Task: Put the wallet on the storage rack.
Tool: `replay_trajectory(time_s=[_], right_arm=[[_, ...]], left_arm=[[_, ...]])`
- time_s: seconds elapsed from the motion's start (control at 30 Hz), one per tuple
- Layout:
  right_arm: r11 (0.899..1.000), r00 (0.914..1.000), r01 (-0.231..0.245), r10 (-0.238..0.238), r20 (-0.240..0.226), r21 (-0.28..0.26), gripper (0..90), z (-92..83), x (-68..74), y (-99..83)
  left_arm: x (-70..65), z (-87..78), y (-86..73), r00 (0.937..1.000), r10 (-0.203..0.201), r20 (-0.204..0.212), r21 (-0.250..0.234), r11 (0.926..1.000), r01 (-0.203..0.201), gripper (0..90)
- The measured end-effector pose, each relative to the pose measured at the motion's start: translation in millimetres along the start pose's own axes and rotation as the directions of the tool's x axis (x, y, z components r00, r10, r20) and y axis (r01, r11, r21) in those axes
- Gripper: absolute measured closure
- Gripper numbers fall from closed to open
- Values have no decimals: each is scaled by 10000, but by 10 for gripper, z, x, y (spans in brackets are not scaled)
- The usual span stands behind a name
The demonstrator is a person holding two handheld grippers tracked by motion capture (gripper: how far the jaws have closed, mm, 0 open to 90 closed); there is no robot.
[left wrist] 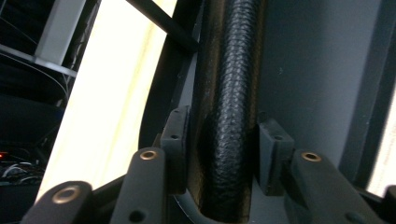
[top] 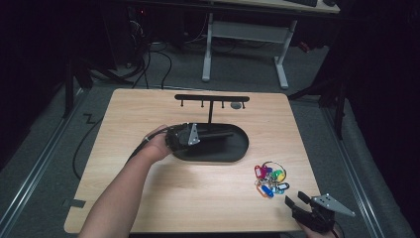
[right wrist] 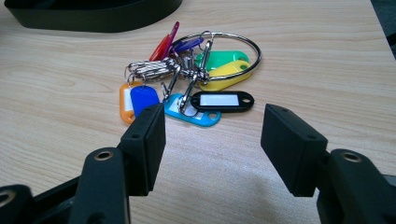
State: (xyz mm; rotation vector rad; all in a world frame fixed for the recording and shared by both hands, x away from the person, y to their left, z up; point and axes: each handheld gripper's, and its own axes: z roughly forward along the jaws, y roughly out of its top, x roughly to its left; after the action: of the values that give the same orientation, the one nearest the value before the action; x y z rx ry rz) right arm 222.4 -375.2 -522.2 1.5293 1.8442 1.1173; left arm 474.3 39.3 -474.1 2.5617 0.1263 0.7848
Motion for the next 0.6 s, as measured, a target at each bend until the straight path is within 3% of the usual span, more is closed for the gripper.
replay_trajectory(time_s=[0.23,0.6], right_arm=[[10000,10000,41,-41,-24,9,406,6,6,4],[10000,10000,28,-28,-31,-14,406,2,13,9]], left_arm=[[-20,-39,9,9993,-220,289,-69,9997,222,576],[-90,-89,29,9987,-192,463,-7,9998,193,528]])
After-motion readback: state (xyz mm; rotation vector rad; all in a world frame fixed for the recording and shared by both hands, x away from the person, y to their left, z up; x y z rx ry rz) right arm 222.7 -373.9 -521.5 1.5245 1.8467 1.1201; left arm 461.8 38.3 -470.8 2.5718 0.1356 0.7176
